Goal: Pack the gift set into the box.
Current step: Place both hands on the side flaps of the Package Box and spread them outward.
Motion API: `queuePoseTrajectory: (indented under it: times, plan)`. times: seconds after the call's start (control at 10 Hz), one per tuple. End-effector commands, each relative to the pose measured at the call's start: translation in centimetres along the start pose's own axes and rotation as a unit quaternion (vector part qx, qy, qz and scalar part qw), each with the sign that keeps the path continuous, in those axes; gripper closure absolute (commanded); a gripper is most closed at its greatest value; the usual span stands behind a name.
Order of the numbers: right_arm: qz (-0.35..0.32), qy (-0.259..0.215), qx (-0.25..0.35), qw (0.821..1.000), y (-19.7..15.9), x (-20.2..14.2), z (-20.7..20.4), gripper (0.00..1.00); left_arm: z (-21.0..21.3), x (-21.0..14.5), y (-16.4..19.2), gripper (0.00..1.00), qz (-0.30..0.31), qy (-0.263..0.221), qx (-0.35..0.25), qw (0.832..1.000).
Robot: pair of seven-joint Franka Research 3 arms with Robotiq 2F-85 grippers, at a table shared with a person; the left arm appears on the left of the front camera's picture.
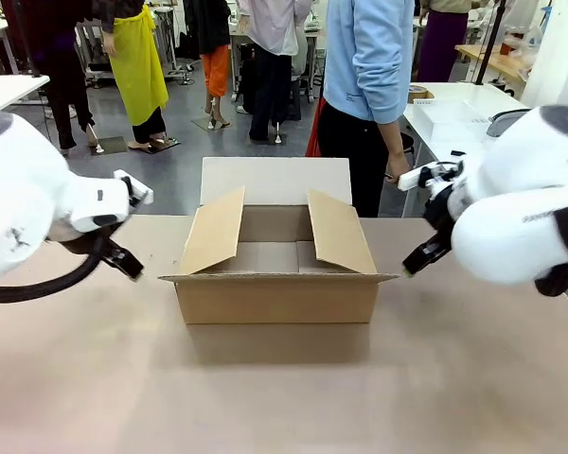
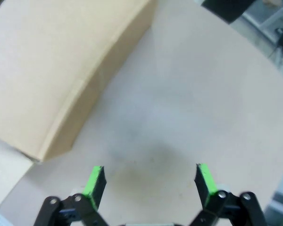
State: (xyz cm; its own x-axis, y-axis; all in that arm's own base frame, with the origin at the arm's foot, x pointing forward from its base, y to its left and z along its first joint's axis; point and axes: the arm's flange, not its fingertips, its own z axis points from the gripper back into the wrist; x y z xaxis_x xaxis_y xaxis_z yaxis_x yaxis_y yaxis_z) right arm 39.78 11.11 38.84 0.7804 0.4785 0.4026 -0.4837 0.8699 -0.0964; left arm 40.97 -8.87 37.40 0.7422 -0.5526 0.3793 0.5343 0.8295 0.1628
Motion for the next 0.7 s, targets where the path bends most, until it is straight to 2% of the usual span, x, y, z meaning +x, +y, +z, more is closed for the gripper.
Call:
queuePoseTrajectory:
  times: [0.0, 0.1, 0.2, 0.3, 0.4, 0.5, 0.6]
  plan:
    - [-0.079, -0.034, 0.074, 0.994, -4.7, -1.7, 6.0, 0.00, 7.1, -4.1, 3.2, 0.00, 0.039, -0.061, -0.079, 0.994]
    - [-0.148, -0.056, 0.126, 0.979, -7.3, -2.8, 8.8, 0.00, 10.4, -5.9, 6.1, 0.00, 0.108, -0.080, -0.145, 0.980]
    - [-0.213, -0.087, 0.222, 0.947, -10.0, -4.5, 11.6, 0.00, 14.3, -7.5, 7.9, 0.00, 0.150, -0.125, -0.242, 0.950]
    - [-0.287, -0.118, 0.302, 0.902, -13.4, -7.2, 13.9, 0.00, 17.4, -10.5, 11.3, 0.00, 0.192, -0.189, -0.353, 0.896]
    - [-0.362, -0.137, 0.352, 0.852, -16.8, -10.0, 15.4, 0.00, 18.9, -13.4, 14.2, 0.00, 0.244, -0.240, -0.419, 0.841]
    - [-0.403, -0.196, 0.402, 0.798, -19.5, -13.4, 16.0, 0.00, 18.9, -16.8, 17.4, 0.00, 0.285, -0.292, -0.470, 0.783]
    - [-0.443, -0.238, 0.436, 0.746, -21.7, -16.6, 15.7, 0.00, 18.3, -19.4, 19.0, 0.00, 0.309, -0.324, -0.488, 0.749]
